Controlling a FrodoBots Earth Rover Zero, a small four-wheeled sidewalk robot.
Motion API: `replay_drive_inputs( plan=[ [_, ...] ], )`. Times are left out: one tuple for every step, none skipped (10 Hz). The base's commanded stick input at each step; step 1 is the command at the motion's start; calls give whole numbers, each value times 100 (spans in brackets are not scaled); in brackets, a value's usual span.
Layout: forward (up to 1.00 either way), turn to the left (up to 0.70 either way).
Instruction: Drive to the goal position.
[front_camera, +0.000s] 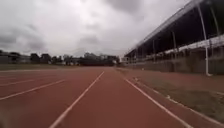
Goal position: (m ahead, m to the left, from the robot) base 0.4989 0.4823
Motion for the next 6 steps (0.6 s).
replay_drive_inputs(
  plan=[
    [70,0],
    [70,0],
    [70,0],
    [70,0],
    [70,0],
    [70,0]
  ],
)
